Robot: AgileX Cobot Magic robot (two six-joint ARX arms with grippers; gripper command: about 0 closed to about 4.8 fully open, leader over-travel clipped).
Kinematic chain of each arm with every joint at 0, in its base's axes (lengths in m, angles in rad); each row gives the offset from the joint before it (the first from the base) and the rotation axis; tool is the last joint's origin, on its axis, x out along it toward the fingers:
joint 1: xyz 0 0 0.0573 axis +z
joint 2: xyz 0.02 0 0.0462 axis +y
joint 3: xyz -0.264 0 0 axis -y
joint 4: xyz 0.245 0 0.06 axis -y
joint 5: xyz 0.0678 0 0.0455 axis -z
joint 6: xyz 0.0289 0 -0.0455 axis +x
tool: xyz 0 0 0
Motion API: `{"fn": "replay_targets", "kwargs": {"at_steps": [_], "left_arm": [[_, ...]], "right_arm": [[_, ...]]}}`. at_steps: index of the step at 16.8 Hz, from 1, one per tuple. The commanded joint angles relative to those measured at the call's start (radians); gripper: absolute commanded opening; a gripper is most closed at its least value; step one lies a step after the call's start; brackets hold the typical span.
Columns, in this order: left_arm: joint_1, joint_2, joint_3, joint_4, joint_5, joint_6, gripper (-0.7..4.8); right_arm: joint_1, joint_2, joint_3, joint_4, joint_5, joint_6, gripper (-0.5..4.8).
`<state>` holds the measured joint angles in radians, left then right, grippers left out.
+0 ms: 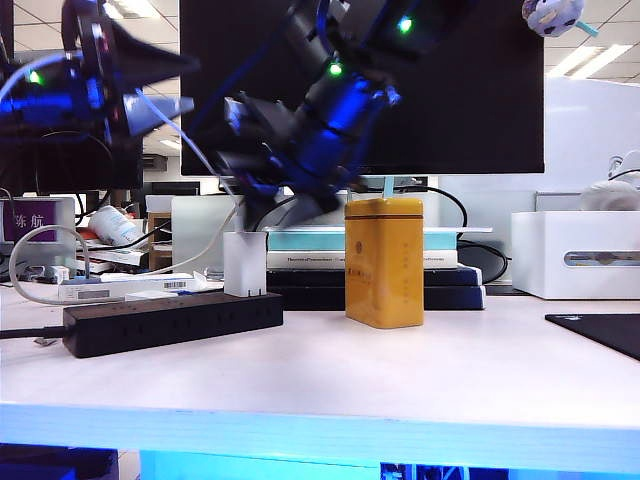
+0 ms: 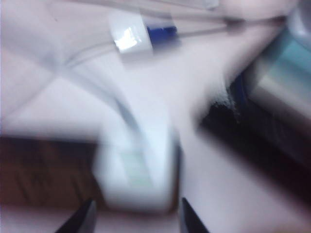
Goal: Plug the white charger into the left socket.
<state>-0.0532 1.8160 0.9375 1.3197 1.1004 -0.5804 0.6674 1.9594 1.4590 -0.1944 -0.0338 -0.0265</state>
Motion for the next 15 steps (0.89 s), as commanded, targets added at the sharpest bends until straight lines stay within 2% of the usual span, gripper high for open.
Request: {"fn": "replay_targets", "kwargs": {"at_steps": [1, 2, 4, 5, 6, 7, 8, 9, 11, 12, 13, 14, 15], "left_arm": [[0.001, -0.044, 0.003, -0.024, 0.015, 0.026, 4.08], [0.001, -0.057, 0.003, -0.039, 0.016, 0.033, 4.08], [0.000, -0.063, 0.003, -0.123, 0.024, 0.099, 4.08], [0.000, -0.063, 0.003, -0.203, 0.032, 0.164, 4.07], [0.000, -0.063, 0.003, -0.243, 0.033, 0.204, 4.00], [0.000, -0.063, 0.003, -0.289, 0.022, 0.256, 3.62], [0.000, -0.063, 0.003, -0.341, 0.001, 0.311, 3.58], [0.000, -0.063, 0.003, -0.409, -0.019, 0.383, 3.58], [0.000, -0.063, 0.003, -0.571, -0.063, 0.585, 3.57], [0.001, -0.063, 0.003, -0.726, -0.148, 0.772, 3.57], [0.001, -0.063, 0.003, -0.793, -0.234, 0.848, 3.57], [0.000, -0.063, 0.003, -0.838, -0.334, 0.889, 3.57], [0.000, -0.063, 0.003, -0.861, -0.458, 0.896, 3.57]], "right_arm": [[-0.002, -0.065, -0.008, -0.056, 0.014, -0.001, 2.09], [-0.002, -0.096, -0.008, -0.051, 0.017, -0.001, 1.81], [-0.003, -0.159, -0.008, -0.024, 0.020, -0.001, 1.38], [-0.002, -0.190, -0.008, -0.019, 0.020, -0.001, -0.07], [-0.002, -0.217, -0.008, -0.017, 0.021, 0.000, -0.01], [-0.002, -0.238, -0.008, -0.017, 0.021, 0.000, -0.01], [-0.003, -0.262, -0.008, -0.015, 0.036, 0.000, -0.01], [-0.003, -0.286, -0.008, -0.010, 0.044, -0.001, -0.01], [-0.011, -0.330, -0.007, -0.002, 0.045, -0.001, -0.01], [-0.018, -0.372, -0.007, -0.002, 0.061, -0.001, -0.01], [-0.027, -0.392, -0.007, -0.002, 0.063, -0.001, -0.01], [-0.035, -0.414, -0.007, -0.002, 0.060, -0.001, -0.01], [-0.038, -0.432, -0.007, -0.002, 0.063, -0.001, -0.01]]}}
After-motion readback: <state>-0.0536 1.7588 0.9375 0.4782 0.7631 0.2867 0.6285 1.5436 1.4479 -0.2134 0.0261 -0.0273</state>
